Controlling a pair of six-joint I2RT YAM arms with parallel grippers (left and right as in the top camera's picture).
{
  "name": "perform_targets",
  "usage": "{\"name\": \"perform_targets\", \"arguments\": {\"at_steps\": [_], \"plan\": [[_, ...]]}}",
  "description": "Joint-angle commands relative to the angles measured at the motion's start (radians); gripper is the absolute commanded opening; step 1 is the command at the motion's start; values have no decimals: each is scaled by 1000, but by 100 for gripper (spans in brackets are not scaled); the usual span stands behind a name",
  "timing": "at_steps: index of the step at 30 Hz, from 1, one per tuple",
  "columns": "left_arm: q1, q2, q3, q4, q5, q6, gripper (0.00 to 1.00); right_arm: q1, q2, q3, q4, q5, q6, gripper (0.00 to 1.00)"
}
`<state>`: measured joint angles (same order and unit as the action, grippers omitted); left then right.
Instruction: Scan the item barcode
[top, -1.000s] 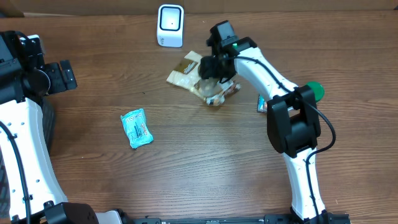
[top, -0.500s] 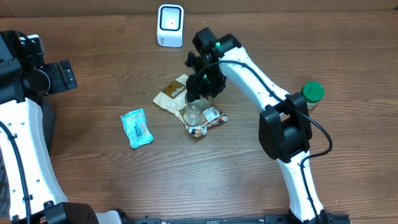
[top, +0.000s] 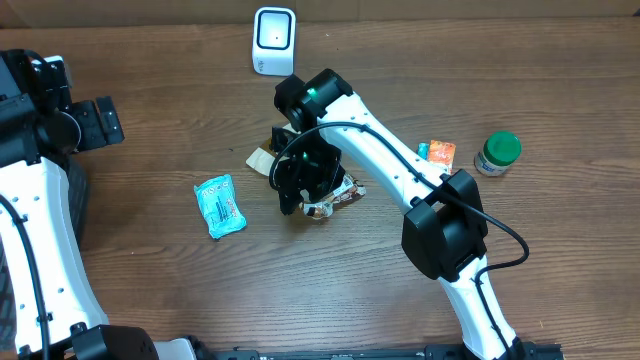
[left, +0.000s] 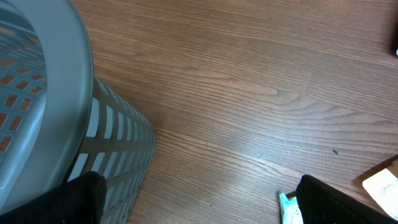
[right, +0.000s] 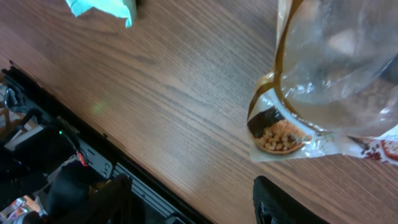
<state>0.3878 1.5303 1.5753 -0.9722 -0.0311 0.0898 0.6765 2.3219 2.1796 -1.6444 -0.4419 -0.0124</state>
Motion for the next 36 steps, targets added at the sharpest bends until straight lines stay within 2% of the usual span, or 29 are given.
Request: {"name": "perform_targets", "arguments": {"at_steps": [1, 9, 17, 24, 36], "plan": [[-1, 1, -3, 1, -2, 26, 100, -14, -29, 10, -6, -9, -11, 59], [-2, 1, -3, 1, -2, 26, 100, 15, -28, -82, 65, -8, 29, 59], [-2, 1, -3, 1, -2, 26, 100, 50, -27, -265, 262, 18, 106, 59], [-2, 1, -3, 1, -2, 26, 100, 28, -27, -307, 243, 265, 187, 59], [-2, 1, -3, 1, -2, 26, 100, -89, -27, -306, 219, 615, 192, 62]]}}
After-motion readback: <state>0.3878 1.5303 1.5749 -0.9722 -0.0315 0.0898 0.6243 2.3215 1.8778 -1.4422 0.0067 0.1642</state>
